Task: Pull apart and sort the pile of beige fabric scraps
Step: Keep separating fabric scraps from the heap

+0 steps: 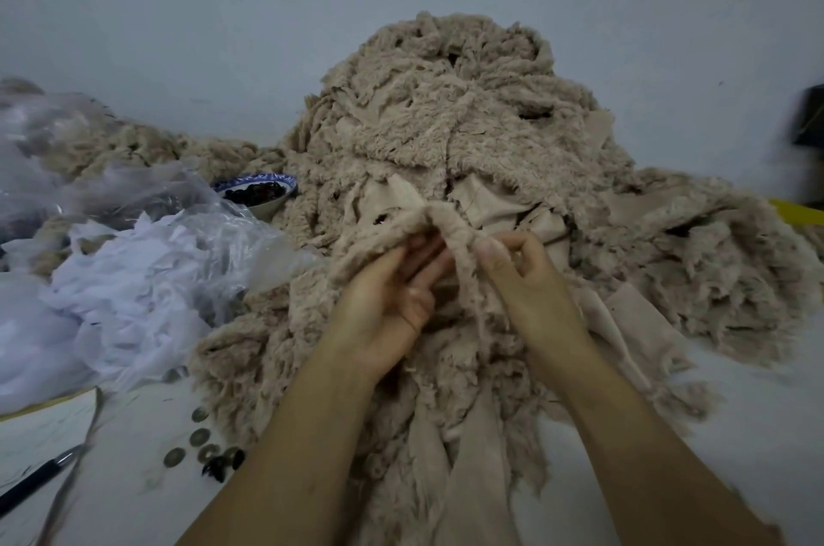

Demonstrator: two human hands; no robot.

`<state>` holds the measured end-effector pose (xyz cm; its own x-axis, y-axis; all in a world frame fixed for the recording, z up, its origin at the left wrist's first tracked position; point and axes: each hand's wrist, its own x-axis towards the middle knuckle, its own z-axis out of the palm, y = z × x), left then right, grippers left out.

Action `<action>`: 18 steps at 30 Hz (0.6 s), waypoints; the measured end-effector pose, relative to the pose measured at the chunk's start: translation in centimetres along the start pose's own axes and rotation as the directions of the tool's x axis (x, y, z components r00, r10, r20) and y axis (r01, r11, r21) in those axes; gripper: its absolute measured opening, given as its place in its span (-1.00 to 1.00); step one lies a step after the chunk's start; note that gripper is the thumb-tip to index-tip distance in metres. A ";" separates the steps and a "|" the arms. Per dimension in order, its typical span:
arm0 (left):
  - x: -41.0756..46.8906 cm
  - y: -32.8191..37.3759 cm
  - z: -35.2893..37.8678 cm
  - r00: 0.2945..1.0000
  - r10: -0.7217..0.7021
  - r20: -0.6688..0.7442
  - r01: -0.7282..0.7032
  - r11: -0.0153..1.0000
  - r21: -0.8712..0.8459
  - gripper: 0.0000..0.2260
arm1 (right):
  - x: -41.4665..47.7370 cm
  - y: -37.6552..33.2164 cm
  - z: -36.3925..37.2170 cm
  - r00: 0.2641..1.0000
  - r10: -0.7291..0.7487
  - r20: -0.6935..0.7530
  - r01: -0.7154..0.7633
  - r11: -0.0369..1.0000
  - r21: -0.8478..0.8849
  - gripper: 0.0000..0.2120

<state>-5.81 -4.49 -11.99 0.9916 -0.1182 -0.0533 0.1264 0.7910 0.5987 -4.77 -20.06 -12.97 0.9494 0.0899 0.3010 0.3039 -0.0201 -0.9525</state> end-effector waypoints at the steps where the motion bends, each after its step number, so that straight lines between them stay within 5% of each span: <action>1: -0.1 0.5 -0.2 1.000 0.020 -0.001 -0.019 0.990 -0.142 -0.77 | 0.0 0.2 0.0 0.996 0.056 0.065 -0.054 0.998 -0.031 -0.48; 4: 0.1 1.1 -0.6 0.997 0.075 -0.035 -0.082 0.945 -0.317 -0.77 | 0.2 0.5 0.0 0.978 0.172 0.116 -0.172 0.985 -0.014 -0.37; 8: 0.0 0.5 -0.6 0.999 0.035 0.025 -0.038 0.991 0.132 -0.46 | 0.5 -0.1 -0.8 0.972 0.228 0.052 -0.229 0.885 0.406 -0.61; 10: -0.5 0.0 -0.4 0.990 -0.056 0.127 0.003 0.925 0.379 -0.32 | 0.5 -0.4 -0.9 0.979 0.191 0.078 -0.205 0.873 0.443 -0.64; 14: -1.1 -0.7 -0.3 0.960 -0.153 0.233 -0.013 0.810 0.587 -0.27 | -0.1 -0.2 -0.2 0.999 0.045 -0.015 -0.045 0.998 0.041 -0.77; 16: -1.1 -0.9 0.3 0.992 -0.074 0.098 0.000 0.793 0.609 -0.56 | -0.2 0.0 0.2 1.000 -0.009 0.008 0.011 0.987 -0.160 -0.72; 18: -0.5 -0.9 0.4 0.995 0.041 -0.087 0.014 0.836 0.549 -0.73 | -0.1 0.3 0.4 0.998 0.009 0.069 0.004 0.982 -0.187 -0.74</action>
<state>-6.48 -5.35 -12.21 0.9946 -0.0330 -0.0983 0.1036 0.3296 0.9384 -4.77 -19.66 -13.29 0.9443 0.1583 0.2884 0.3172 -0.2056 -0.9258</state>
